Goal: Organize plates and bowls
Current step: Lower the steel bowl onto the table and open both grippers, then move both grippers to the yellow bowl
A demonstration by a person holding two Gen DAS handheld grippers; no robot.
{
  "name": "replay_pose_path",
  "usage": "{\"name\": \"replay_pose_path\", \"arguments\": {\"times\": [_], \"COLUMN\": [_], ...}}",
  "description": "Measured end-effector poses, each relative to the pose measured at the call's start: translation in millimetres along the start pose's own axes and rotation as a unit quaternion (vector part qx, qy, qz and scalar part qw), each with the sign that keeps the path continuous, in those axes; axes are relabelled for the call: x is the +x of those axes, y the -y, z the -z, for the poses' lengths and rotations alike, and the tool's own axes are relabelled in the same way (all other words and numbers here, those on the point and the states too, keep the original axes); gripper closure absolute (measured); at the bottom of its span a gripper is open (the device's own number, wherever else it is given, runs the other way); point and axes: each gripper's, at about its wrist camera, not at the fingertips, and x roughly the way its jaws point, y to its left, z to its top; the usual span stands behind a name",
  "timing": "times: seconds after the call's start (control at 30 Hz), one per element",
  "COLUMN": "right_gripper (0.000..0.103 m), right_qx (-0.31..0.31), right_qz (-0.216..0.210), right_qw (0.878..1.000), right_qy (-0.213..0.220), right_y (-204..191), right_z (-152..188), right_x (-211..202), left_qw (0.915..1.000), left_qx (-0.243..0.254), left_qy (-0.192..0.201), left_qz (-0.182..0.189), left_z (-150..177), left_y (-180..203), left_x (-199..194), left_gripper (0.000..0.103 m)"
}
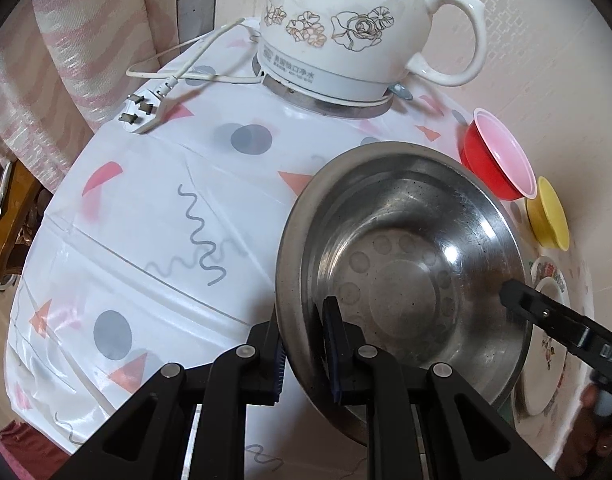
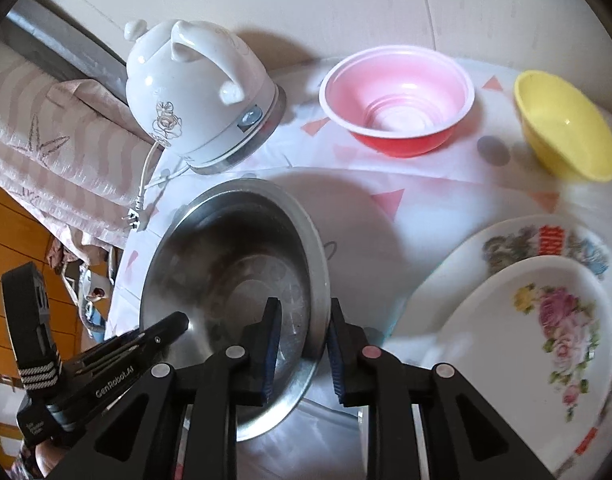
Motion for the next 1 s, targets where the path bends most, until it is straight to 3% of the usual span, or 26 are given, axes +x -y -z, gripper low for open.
{"name": "replay_pose_path", "arguments": {"times": [0.33,0.7,0.87,1.0], "right_gripper": [0.08,0.079,0.079,0.078], "right_qx": [0.005,0.041,0.055,0.075], "right_qz": [0.009,-0.008,-0.023,-0.026], "right_qw": [1.0,0.999,0.997,0.993], "right_qy": [-0.011,0.025,0.057,0.085], "right_y": [6,22,30,46], "right_z": [12,12,10,6], "right_x": [-2,-34,-52,-67], "left_qw": [0.9997,0.9988,0.9974,0.9959], "left_qx": [0.024,0.026,0.032,0.048], "left_qy": [0.001,0.028,0.051,0.066], "left_qz": [-0.011,-0.031,-0.039,-0.039], "left_z": [1,-3,-9,-17], "left_y": [11,11,19,34], "left_x": [2,-20,-35,-44], "left_gripper": [0.086,0.083,0.064,0.057]}}
